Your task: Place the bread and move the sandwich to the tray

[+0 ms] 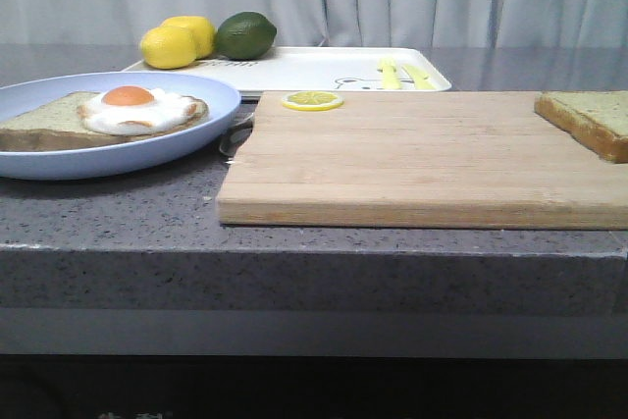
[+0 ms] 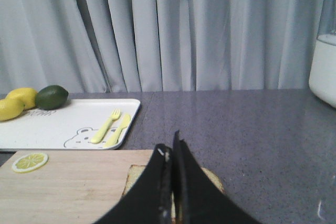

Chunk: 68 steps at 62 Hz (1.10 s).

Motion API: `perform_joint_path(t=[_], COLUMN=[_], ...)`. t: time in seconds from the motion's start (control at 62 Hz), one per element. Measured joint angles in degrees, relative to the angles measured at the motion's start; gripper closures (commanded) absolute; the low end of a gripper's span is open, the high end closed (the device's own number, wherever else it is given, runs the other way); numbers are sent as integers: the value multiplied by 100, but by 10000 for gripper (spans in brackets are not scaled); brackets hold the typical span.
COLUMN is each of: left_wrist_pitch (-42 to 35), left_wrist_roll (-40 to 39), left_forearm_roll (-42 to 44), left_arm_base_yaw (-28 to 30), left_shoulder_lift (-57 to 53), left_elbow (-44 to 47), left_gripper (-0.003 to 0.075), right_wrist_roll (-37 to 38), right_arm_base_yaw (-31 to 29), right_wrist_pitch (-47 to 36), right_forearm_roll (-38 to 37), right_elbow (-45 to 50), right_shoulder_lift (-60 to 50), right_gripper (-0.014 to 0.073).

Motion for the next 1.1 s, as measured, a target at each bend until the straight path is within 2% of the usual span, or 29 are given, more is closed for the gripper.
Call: perform_joint_path(t=[0.097,0.226,0.42,0.71,0.775,0.839,0.936,1.001,1.098], left_wrist_pitch=[874,1458,1604,1604,1604,1604,1592,1582,1485], left_wrist_roll=[0,0,0,0,0,0,13,13,13], left_forearm_roll=[-3,-24,-86,-131,-131,-131,-131,-131,-131], left_arm_base_yaw=[0,0,0,0,0,0,0,0,0], left_shoulder_lift=[567,1200,1776,2434,2537,2646,2758,2780,2782], left_elbow=[-621,-1018,-955,-877,-877,-877,-877,-877,-877], left_gripper=[741,740,740,741,740,735,630,494,314], right_wrist_roll=[0,0,0,0,11,11,11,1,1], right_arm_base_yaw=[0,0,0,0,0,0,0,0,0], right_wrist_pitch=[602,1303,1553,1730,1767,1777,1777,1777,1777], right_forearm_roll=[0,-9,-13,-22,-22,-22,-22,-22,-22], right_elbow=[-589,-1109,-1232,-1232,-1232,-1232,-1232,-1232,-1232], right_shoulder_lift=[623,1425,2416,3248,3386,3515,3656,3706,3736], right_gripper=[652,652,652,645,617,527,330,209,100])
